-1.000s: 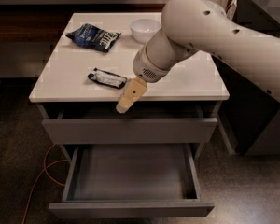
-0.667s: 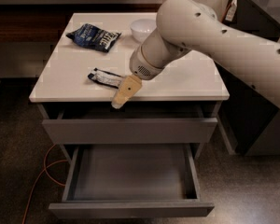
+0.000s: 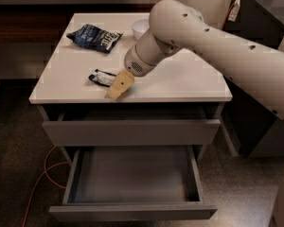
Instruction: Place rxbar blueberry into middle drawer
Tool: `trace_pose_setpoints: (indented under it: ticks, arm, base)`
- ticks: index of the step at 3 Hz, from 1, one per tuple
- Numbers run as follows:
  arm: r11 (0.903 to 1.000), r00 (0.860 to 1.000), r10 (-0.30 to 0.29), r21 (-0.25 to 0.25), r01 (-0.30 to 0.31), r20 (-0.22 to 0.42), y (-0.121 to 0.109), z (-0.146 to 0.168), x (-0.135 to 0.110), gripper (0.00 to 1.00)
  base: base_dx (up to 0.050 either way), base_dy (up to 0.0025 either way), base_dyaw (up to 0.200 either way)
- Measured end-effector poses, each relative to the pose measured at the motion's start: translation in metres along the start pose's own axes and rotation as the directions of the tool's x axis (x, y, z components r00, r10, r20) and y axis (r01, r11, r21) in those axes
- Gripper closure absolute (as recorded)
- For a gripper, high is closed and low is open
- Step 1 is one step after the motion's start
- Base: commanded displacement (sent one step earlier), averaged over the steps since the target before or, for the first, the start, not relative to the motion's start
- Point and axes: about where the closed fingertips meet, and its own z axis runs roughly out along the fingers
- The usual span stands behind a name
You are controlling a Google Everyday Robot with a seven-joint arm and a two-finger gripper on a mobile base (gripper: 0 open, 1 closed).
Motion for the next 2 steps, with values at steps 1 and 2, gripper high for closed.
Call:
trace_pose_setpoints:
  ticks: [1, 2]
  arm:
    - [0.9994, 0.999, 0.032, -0.015, -0.031, 0.010, -0.0040, 0.0099, -0.0079, 0.14]
    - [0.9990, 0.999, 0.039, -0.022, -0.039, 0.018, -0.0008, 0.0137, -0.0164, 0.36]
  base:
    - [0.000, 0.00000, 0.000]
    - [0.000, 0.00000, 0.000]
